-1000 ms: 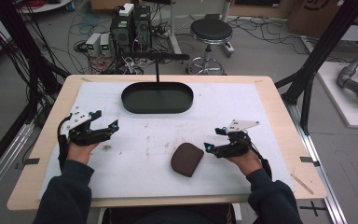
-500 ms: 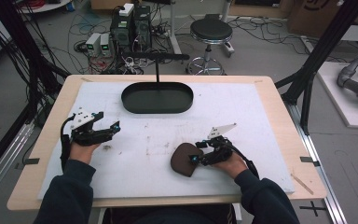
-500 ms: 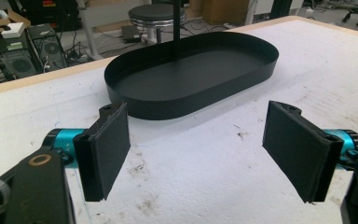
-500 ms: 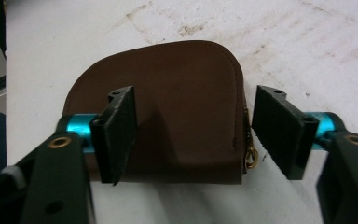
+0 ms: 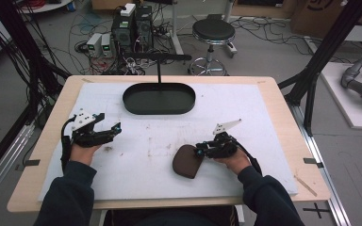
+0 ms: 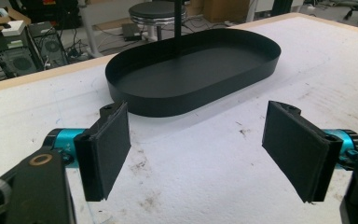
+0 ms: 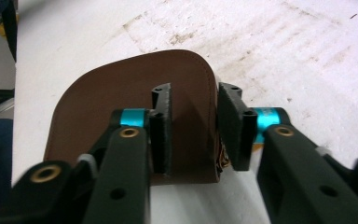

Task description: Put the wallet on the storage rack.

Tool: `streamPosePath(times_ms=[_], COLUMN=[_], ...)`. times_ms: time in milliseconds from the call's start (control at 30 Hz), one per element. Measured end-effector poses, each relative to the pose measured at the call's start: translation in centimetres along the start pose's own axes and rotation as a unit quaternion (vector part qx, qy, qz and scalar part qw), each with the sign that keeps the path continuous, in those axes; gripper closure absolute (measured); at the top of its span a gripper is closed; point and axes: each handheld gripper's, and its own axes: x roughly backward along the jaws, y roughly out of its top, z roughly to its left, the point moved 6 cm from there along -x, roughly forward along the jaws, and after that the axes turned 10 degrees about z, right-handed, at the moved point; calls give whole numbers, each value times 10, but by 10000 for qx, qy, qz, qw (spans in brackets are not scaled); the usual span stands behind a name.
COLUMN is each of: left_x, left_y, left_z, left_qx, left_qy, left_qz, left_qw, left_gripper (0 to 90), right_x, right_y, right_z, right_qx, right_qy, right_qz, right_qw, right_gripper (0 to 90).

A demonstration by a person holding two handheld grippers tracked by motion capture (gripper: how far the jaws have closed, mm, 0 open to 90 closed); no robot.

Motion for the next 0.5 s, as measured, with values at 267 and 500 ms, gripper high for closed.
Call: streamPosePath(times_ms=[267,500], left_x=[-3,-2], left_y=[-2,-3], left_z=[0,1], left_qx=[-69,-37], left_qy=[0,14], left_qz=[92,110], left_qw=[9999,9999], left_gripper=[235,236], right_x=[-5,-2], right_y=[0,6], right_z=[-9,-10], right_qx=[-551,-444], right_qy=[658,570], right_qz=[112,137], right_qw=[9962,9973], right_gripper=[730,855])
